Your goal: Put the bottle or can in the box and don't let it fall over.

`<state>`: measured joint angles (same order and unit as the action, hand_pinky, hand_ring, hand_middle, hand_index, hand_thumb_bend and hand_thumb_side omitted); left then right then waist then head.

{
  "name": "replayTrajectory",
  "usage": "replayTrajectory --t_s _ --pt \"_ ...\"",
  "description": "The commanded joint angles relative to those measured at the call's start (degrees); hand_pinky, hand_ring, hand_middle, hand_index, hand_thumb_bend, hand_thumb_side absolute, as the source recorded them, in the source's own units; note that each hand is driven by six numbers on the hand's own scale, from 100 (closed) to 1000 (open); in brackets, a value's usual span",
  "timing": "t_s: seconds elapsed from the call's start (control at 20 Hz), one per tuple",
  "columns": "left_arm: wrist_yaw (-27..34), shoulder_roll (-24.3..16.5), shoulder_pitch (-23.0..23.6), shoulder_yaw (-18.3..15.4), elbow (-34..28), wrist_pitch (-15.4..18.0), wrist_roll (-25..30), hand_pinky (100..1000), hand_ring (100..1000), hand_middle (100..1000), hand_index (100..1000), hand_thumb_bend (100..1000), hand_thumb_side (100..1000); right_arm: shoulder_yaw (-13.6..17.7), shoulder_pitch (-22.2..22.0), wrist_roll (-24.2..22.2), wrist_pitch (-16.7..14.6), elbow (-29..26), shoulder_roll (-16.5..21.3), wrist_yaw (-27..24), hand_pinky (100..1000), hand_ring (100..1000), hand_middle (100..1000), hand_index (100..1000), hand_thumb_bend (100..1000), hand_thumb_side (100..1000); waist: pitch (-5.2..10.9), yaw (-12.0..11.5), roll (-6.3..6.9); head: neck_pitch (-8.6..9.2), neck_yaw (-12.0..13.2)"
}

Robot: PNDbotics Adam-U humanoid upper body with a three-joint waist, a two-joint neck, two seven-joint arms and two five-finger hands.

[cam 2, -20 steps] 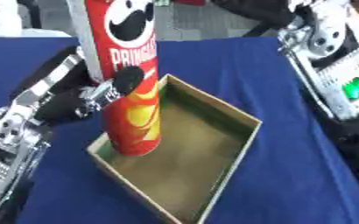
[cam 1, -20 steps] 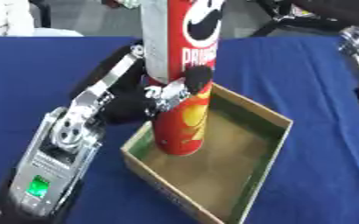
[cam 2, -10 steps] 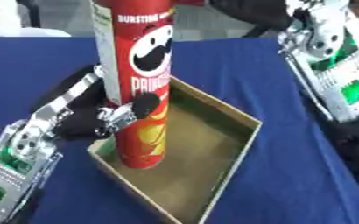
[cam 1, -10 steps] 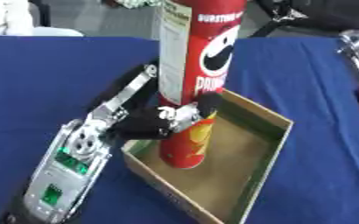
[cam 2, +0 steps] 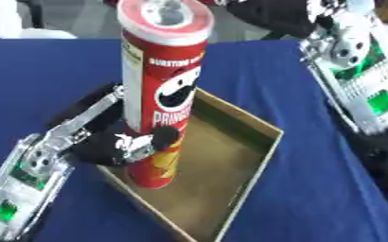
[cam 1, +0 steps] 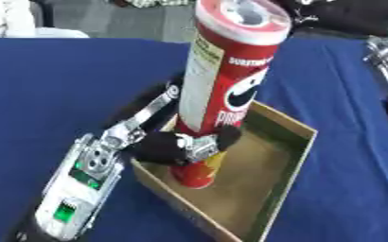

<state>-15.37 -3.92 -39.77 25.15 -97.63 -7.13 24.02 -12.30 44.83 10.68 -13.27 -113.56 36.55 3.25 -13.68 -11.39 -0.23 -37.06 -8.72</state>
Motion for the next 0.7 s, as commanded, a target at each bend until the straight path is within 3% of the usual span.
replayTrajectory --t_s 0.05,0.25,0.45,0.55,0.7 --pt "-2.43 0.68 -0.76 -0.98 0.0 0.21 0.3 1000 1000 1000 998 123 680 0.92 0.76 0.02 -0.16 -1.04 0.59 0.27 752 555 540 564 100 100 0.76 -0.07 -0.13 0.83 -0.18" --pt "-4.52 0.89 -0.75 -0.94 -0.15 -0.27 0.69 1000 1000 1000 1000 100 660 0.97 0.72 -0.01 -0.12 -1.04 0.56 0.22 753 554 541 564 100 100 0.67 -0.17 -0.09 0.96 -0.24" --pt "-4.87 1.19 -0.52 -0.84 0.11 -1.63 1.09 1000 1000 1000 1000 100 463 1.12 0.67 0.0 0.15 -1.04 0.54 0.06 754 553 544 564 100 100 0.52 -0.24 -0.03 1.05 -0.32" --pt "-4.84 1.26 -0.52 -0.8 -0.1 -2.01 1.12 1000 1000 1000 1000 100 436 1.19 0.68 0.01 0.24 -1.04 0.54 -0.02 754 552 545 564 100 100 0.45 -0.3 0.01 1.03 -0.39" --pt "-4.41 1.27 -0.49 -0.82 -0.48 -2.09 1.12 1000 1000 1000 1000 100 467 1.24 0.66 -0.07 0.32 -1.04 0.57 -0.06 754 551 544 564 100 100 0.36 -0.39 0.08 1.06 -0.43"
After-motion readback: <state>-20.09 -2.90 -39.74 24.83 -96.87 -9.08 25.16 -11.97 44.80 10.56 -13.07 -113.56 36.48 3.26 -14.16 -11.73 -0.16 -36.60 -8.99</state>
